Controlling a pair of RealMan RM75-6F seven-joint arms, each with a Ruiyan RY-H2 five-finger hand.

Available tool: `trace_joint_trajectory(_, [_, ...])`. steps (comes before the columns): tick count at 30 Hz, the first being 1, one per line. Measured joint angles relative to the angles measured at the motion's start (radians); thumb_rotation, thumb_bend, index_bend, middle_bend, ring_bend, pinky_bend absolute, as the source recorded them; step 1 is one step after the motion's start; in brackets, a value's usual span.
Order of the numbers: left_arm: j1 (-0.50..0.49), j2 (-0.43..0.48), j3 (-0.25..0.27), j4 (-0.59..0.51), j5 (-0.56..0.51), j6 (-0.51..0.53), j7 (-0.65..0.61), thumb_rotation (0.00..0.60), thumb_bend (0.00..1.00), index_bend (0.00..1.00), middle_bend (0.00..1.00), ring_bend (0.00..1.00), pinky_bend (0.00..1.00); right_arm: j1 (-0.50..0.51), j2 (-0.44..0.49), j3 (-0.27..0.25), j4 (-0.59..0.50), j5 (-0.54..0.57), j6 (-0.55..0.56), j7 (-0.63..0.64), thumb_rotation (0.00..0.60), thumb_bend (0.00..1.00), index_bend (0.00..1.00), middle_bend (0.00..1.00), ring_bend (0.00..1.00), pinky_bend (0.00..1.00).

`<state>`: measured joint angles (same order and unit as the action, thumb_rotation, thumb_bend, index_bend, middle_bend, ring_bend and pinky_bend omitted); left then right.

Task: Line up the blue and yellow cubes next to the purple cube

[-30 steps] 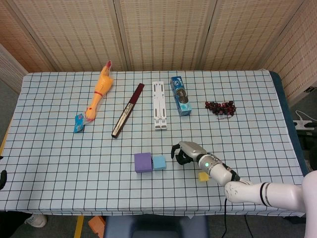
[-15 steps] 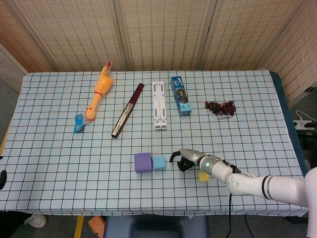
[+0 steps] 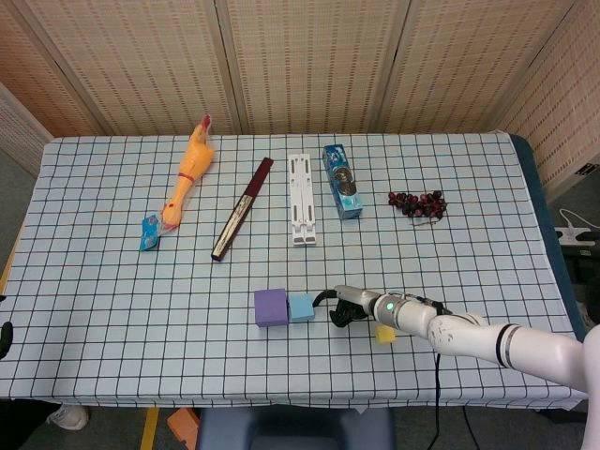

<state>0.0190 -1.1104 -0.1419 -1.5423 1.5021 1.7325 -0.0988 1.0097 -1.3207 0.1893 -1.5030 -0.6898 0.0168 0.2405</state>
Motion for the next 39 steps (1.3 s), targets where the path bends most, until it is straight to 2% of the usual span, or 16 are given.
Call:
trace_joint_trajectory(13, [0.0,0.001,0.001,0.0,0.003,0.0,-0.004,0.6,0.42,0.36,0.37,0.3,0.41,-0.058,-0.051,0.072,0.039,-0.094,-0.04,0.053,0.6,0.68,0.2,0.91,1.0,1.0])
trace_joint_trajectory(33, [0.0,0.002,0.003,0.0,0.004,-0.001,-0.006,0.6,0.41,0.36,0.37,0.3,0.41,-0.106,-0.068,0.12,0.044,-0.18,-0.045,0.086,0.6,0.68,0.2,0.91,1.0,1.0])
trace_joint_trajectory(35, [0.0,0.003,0.003,0.0,0.004,-0.001,-0.006,0.6,0.42,0.36,0.37,0.3,0.41,-0.109,-0.062,0.116,0.041,-0.191,-0.027,0.081,0.6,0.62,0.21,0.91,1.0,1.0])
trace_joint_trajectory(39, [-0.001,0.002,0.003,0.001,0.002,-0.004,-0.006,0.6,0.42,0.36,0.38,0.3,0.41,-0.125,-0.047,0.1,0.021,-0.222,0.06,0.057,0.6,0.34,0.24,0.91,1.0,1.0])
